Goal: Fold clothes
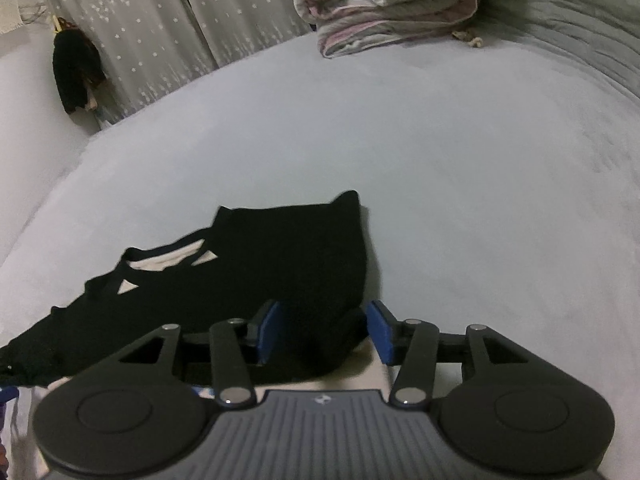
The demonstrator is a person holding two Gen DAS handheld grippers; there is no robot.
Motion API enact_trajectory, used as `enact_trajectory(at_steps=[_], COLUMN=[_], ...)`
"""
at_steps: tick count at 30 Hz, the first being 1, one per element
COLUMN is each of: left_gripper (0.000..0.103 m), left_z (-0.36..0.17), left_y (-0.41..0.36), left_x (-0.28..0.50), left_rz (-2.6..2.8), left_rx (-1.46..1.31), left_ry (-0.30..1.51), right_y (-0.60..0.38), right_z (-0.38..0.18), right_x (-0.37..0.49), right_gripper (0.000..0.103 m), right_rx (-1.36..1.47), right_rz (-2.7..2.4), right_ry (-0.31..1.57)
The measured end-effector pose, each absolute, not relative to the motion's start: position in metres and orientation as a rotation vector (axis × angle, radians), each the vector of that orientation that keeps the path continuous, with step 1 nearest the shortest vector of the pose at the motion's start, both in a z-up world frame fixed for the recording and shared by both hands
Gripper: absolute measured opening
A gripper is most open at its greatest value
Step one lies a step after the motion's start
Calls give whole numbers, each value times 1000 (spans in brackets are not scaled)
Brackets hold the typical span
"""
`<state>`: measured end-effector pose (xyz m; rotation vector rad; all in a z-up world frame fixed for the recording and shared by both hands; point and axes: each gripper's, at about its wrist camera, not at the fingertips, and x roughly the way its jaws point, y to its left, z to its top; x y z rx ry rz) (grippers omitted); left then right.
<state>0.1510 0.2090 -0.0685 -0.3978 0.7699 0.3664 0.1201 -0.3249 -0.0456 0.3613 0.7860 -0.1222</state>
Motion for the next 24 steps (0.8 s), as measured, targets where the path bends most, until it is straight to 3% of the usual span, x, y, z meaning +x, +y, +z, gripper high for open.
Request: enact_trajectory(at_steps=[17,20,24], left_gripper=[61,50,19], left_z=[-92,-93,-92], left_y=[232,234,238], left_x=[171,174,173], left_rz=[495,523,547], left_rx=[-391,-395,-411], left_ry=[632,603,573], right_y=[-269,-261,-254], right_z=[-25,-26,-31], right_x=[131,135,141], right_gripper=[50,50,50], right_rx=[294,280,275], right_rz=[1,16,27], right_ry=[718,721,734])
